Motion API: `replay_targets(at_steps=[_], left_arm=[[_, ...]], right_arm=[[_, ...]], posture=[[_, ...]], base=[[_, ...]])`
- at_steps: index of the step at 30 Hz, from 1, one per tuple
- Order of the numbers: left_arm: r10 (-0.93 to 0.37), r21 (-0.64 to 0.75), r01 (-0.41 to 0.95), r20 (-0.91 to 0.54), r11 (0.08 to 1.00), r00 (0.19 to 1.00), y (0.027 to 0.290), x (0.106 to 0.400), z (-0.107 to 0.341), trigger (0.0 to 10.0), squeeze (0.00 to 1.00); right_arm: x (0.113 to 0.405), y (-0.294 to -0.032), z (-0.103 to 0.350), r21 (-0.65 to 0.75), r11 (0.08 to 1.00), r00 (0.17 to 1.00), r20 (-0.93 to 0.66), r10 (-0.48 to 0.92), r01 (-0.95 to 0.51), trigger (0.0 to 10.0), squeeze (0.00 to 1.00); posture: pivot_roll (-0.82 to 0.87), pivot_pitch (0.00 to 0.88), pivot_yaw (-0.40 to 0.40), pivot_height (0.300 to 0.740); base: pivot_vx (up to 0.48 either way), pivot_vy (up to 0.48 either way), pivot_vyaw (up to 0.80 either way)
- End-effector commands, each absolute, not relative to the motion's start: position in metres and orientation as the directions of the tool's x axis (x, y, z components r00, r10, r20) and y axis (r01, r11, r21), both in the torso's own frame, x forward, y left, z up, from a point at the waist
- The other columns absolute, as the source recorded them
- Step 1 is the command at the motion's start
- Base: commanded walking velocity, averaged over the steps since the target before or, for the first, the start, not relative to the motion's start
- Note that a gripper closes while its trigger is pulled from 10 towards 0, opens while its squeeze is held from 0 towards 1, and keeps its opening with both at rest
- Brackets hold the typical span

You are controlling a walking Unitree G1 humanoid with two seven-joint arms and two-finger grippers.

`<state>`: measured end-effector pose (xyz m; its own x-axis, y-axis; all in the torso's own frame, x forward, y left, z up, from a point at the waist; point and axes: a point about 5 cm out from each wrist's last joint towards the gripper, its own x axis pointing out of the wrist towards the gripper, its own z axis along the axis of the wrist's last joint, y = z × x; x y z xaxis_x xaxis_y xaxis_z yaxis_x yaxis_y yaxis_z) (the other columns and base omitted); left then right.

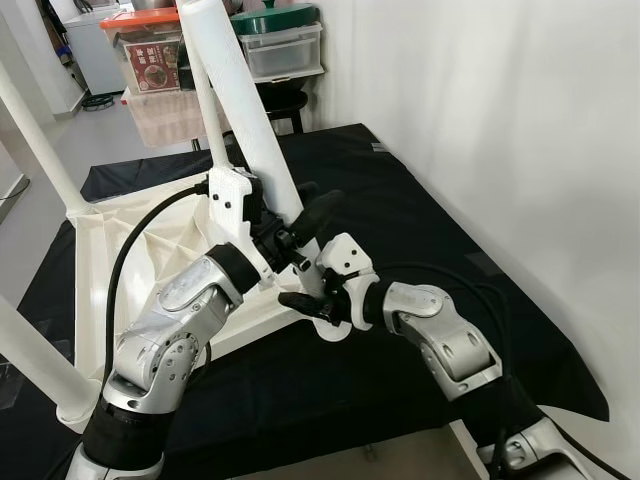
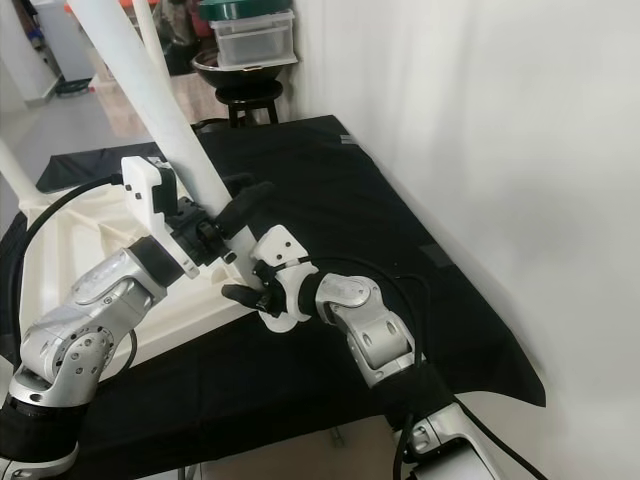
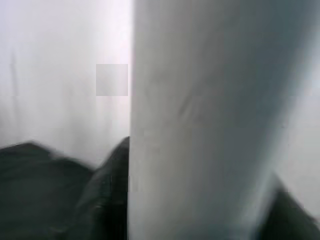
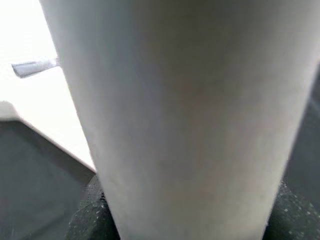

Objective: Building children table

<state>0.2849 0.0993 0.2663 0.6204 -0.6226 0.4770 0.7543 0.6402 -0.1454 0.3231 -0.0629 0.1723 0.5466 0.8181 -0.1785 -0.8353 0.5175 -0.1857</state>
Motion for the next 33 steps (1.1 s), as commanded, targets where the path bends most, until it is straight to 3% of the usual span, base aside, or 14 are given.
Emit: replay_targets(at_steps=[1, 5, 7, 12, 15, 27, 32, 33], left_arm=[[-0.614, -0.156, 0.78, 0.531, 0.606, 0.584, 0.1, 0.281, 0.274, 10.0, 1.0], [-0.528, -0.241, 0.741, 0.569, 0.627, 0.631, 0.117, 0.285, 0.276, 10.0, 1.0], [-0.444, -0.293, 0.686, 0.584, 0.666, 0.68, 0.138, 0.289, 0.275, 10.0, 1.0], [-0.385, -0.317, 0.64, 0.587, 0.7, 0.712, 0.155, 0.29, 0.274, 10.0, 1.0], [-0.27, -0.36, 0.556, 0.6, 0.749, 0.753, 0.185, 0.288, 0.275, 10.0, 1.0], [-0.032, -0.492, 0.423, 0.622, 0.761, 0.782, 0.235, 0.283, 0.278, 10.0, 1.0], [0.079, -0.612, 0.375, 0.585, 0.697, 0.807, 0.253, 0.28, 0.267, 10.0, 1.0], [0.072, -0.608, 0.363, 0.571, 0.706, 0.817, 0.253, 0.279, 0.262, 10.0, 0.84]], right_arm=[[0.328, -0.065, 0.171, -0.165, 0.553, 0.576, -0.185, 0.796, -0.817, 0.0, 0.0], [0.331, -0.068, 0.171, -0.161, 0.582, 0.603, -0.171, 0.779, -0.797, 0.0, 0.0], [0.335, -0.073, 0.171, -0.147, 0.618, 0.635, -0.15, 0.757, -0.772, 0.0, 0.0], [0.339, -0.077, 0.172, -0.134, 0.652, 0.666, -0.128, 0.735, -0.746, 0.0, 0.0], [0.345, -0.083, 0.175, -0.11, 0.705, 0.713, -0.087, 0.696, -0.701, 0.0, 0.0], [0.359, -0.099, 0.185, -0.032, 0.81, 0.81, 0.004, 0.586, -0.586, 0.0, 0.0], [0.365, -0.107, 0.186, -0.024, 0.851, 0.85, 0.021, 0.526, -0.525, 0.0, 0.0], [0.366, -0.109, 0.187, -0.016, 0.859, 0.858, 0.028, 0.513, -0.512, 0.0, 0.0]], posture=[[-0.08, 0.0, 0.045, 0.74], [-0.08, 0.0, 0.045, 0.74], [-0.08, 0.0, 0.046, 0.74], [-0.08, 0.0, 0.046, 0.74], [-0.08, 0.0, 0.046, 0.74], [-0.08, 0.0, 0.041, 0.74], [-0.08, 0.0, 0.04, 0.74], [-0.08, 0.0, 0.042, 0.74]], base=[[0.0, 0.0, 0.0], [0.0, 0.0, 0.0], [0.0, 0.0, 0.0], [0.0, 0.0, 0.0], [0.0, 0.0, 0.0], [0.0, 0.0, 0.0], [0.0, 0.0, 0.0], [0.0, 0.0, 0.0]])
